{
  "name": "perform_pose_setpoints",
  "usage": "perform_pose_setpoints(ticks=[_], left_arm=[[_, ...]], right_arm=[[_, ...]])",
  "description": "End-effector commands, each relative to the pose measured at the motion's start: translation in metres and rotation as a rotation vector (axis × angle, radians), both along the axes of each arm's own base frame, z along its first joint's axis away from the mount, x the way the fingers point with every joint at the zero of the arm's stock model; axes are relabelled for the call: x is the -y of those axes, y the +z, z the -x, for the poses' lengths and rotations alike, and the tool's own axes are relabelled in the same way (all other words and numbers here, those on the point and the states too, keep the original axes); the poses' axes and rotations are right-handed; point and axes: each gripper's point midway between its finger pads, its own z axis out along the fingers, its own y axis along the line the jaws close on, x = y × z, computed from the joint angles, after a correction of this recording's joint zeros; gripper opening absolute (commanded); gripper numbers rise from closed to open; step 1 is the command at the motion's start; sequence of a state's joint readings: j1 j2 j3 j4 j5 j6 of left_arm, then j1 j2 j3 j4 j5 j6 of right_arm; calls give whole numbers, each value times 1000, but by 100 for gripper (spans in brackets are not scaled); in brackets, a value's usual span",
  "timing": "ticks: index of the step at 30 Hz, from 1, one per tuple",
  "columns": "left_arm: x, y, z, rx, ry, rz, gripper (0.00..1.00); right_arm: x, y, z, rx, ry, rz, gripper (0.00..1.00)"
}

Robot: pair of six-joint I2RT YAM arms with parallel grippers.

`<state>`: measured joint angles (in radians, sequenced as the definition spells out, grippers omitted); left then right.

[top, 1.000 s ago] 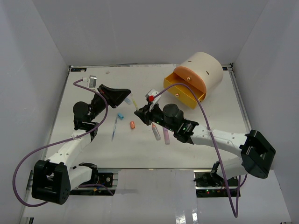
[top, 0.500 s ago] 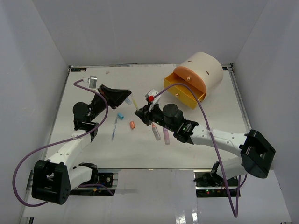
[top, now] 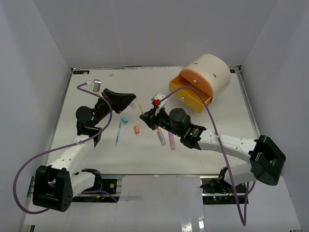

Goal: Sort the stationery into containers
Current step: Close the pen cap on the pen.

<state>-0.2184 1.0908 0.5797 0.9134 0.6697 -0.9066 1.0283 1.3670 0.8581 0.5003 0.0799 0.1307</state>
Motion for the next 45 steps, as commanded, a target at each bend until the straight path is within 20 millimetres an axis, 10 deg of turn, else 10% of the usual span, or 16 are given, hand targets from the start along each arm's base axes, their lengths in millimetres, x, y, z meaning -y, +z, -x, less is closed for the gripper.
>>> perform_pose_setpoints(ticks=[1, 45], left_arm=[[0, 4, 3, 27, 0, 2, 0], [25, -7, 20, 48, -98, -17, 2]], right_arm=[[2, 28, 0, 44, -13, -82, 8], [11, 77, -9, 142, -58, -190, 8]])
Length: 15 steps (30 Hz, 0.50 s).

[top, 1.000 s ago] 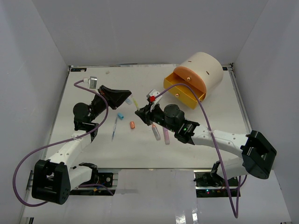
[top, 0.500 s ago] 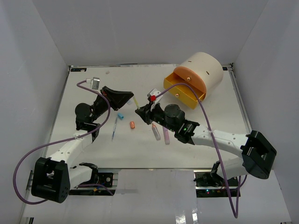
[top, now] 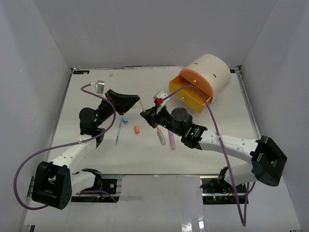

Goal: Sort the stationery into containers
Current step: Close the pen cap on the pen.

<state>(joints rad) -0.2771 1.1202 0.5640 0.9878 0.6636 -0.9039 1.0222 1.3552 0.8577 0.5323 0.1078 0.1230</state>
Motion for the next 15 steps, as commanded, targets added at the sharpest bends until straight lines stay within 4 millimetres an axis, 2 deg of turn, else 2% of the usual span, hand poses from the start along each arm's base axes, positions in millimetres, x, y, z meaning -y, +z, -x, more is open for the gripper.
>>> perform_pose_setpoints(ticks=[1, 8, 11, 13, 14, 15], left_arm=[[9, -6, 11, 21, -49, -29, 2], [23, -7, 20, 54, -80, -85, 9], [23, -7, 21, 59, -77, -93, 18], [23, -5, 21, 57, -71, -101, 29], [22, -1, 20, 66, -67, -101, 42], [22, 1, 21, 74, -66, -106, 48]], right_arm=[[7, 67, -3, 120, -25, -159, 8], [17, 78, 1, 159, -24, -175, 8], [22, 79, 3, 165, -25, -177, 8], [23, 80, 6, 167, -19, -180, 8], [24, 79, 7, 167, -19, -178, 8], [25, 78, 7, 169, -19, -174, 8]])
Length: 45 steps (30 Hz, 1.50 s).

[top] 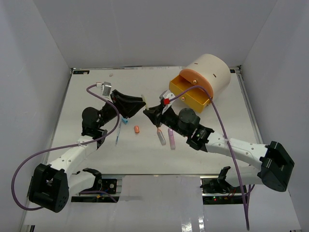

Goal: Sort the stationery into containers
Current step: Close the pen cap on the pen.

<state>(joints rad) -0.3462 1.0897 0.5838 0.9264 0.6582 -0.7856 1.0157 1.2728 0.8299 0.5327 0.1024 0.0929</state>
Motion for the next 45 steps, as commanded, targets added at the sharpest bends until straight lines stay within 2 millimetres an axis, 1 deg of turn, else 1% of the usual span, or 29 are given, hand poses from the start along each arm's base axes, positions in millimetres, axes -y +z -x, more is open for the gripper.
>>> perform_pose_setpoints(ticks=[1, 2, 3, 6, 7, 8, 10, 11, 12, 13, 15, 18, 20, 21, 23, 24, 26, 27, 29, 30, 34, 37, 39, 45], left_arm=[[5, -1, 8, -13, -36, -55, 55], [5, 2, 8, -9, -30, -61, 60], [3, 11, 7, 17, -12, -66, 69], [-2, 23, 9, 26, 23, -79, 82], [-6, 33, 10, 47, 50, -83, 89], [-8, 38, 10, 58, 64, -86, 91], [-12, 50, 10, 77, 100, -99, 96], [-14, 58, 13, 97, 108, -99, 96], [-15, 62, 14, 106, 117, -103, 96], [-16, 69, 15, 121, 120, -105, 97], [-16, 73, 16, 134, 121, -112, 96], [-12, 74, 7, 121, 113, -132, 93], [-7, 75, 5, 106, 87, -133, 87], [-2, 70, 2, 88, 72, -139, 86], [4, 70, 0, 79, 59, -141, 83], [8, 65, -5, 62, 62, -147, 80], [16, 64, -3, 59, 49, -151, 78], [18, 63, -5, 57, 56, -155, 74], [25, 63, -2, 61, 48, -158, 67], [25, 64, -4, 61, 60, -157, 65], [33, 65, 1, 78, 45, -165, 60], [37, 64, 2, 79, 43, -174, 58], [39, 60, 2, 72, 40, -182, 56], [48, 51, 4, 63, 24, -201, 47]], right_arm=[[10, 56, 3, 115, -11, -145, 8], [12, 53, 3, 113, -11, -139, 8], [12, 52, 5, 112, -6, -138, 8], [14, 45, 7, 105, 0, -124, 8], [14, 42, 8, 102, 4, -116, 8], [15, 42, 9, 102, 7, -113, 8], [18, 35, 10, 97, 7, -99, 8], [19, 33, 12, 96, 12, -95, 8], [20, 30, 13, 93, 13, -89, 8], [20, 30, 15, 95, 21, -89, 8], [20, 28, 18, 93, 38, -85, 8], [21, 31, 20, 100, 44, -88, 8], [22, 34, 20, 108, 43, -92, 8], [22, 35, 19, 109, 38, -93, 8], [23, 37, 20, 117, 37, -93, 8], [22, 36, 20, 116, 39, -92, 8], [22, 35, 18, 115, 36, -87, 8], [22, 36, 18, 118, 36, -89, 8], [21, 34, 18, 116, 34, -87, 8], [22, 34, 17, 116, 31, -87, 8], [23, 32, 17, 113, 27, -83, 8], [23, 33, 17, 113, 27, -84, 8], [23, 33, 17, 113, 24, -85, 8], [24, 34, 17, 115, 22, -87, 8]])
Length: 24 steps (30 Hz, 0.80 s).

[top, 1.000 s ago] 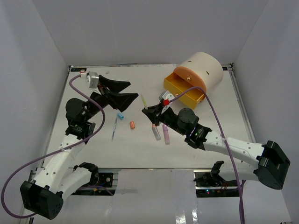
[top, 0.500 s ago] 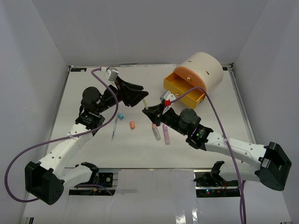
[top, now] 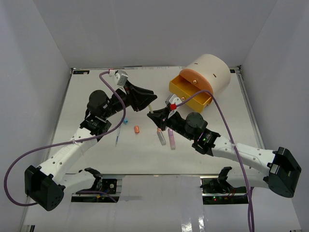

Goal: Sort the stationery into containers
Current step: Close the pen cap on the pen.

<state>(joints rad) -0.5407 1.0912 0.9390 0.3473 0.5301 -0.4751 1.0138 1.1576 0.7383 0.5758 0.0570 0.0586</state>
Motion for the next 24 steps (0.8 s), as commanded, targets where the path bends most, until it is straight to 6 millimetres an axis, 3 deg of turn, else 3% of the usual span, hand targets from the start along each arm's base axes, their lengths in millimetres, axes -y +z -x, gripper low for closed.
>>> perform_pose_setpoints(ticks=[1, 4, 12, 16, 24], left_arm=[[3, 8, 1, 23, 8, -3, 46], [6, 6, 2, 23, 2, -13, 42], [14, 1, 5, 17, -14, -23, 11], [17, -3, 7, 5, -27, -27, 0], [25, -21, 15, -60, -70, -29, 0]], right_arm=[[6, 22, -2, 46, -21, -51, 8], [6, 23, -2, 46, -23, -54, 8], [6, 24, -2, 49, -23, -58, 8], [8, 30, -1, 57, -25, -69, 8], [15, 56, -5, 110, -62, -102, 8]])
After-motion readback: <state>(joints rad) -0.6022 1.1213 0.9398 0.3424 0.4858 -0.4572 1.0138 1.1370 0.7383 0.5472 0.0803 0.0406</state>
